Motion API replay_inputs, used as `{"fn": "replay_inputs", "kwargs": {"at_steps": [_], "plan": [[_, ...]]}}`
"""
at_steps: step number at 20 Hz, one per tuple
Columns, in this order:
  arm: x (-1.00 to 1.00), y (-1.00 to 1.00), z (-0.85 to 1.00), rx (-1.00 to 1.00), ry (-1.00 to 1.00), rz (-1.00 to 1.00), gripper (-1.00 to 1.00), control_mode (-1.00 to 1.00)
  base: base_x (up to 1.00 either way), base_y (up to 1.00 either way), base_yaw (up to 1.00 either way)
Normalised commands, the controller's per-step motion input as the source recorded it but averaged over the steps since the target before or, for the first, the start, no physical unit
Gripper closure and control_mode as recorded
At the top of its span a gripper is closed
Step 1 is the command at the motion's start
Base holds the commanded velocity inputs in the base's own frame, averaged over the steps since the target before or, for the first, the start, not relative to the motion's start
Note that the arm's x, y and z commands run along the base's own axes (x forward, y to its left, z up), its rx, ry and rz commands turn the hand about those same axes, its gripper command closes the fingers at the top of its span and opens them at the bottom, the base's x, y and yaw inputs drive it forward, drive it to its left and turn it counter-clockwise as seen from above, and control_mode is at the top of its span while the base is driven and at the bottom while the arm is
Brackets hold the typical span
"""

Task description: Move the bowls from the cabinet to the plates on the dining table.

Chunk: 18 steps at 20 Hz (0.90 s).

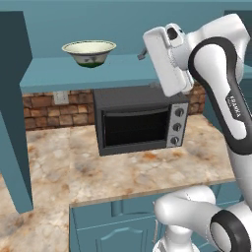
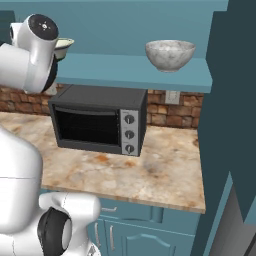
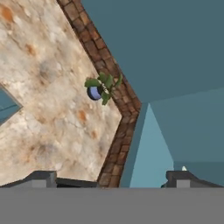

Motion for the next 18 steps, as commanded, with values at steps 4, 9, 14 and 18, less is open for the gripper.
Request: {"fn": "replay_inputs", "kwargs": {"at_steps": [4, 9, 14, 18], "plan": [[0.2, 0.0, -0.1, 0.0, -0.12, 0.0, -1.0, -1.0, 0.0, 0.0, 0.0], [0.09, 0.0, -0.05, 0.0, -0.13, 0.0, -1.0, -1.0, 0.0, 0.0, 0.0], [0.05, 0.0, -0.01, 0.0, -0.11, 0.0, -1.0, -1.0, 0.0, 0.0, 0.0], [0.18, 0.0, 0.0, 0.0, -0.08, 0.0, -1.0, -1.0, 0.0, 0.0, 0.0]]}}
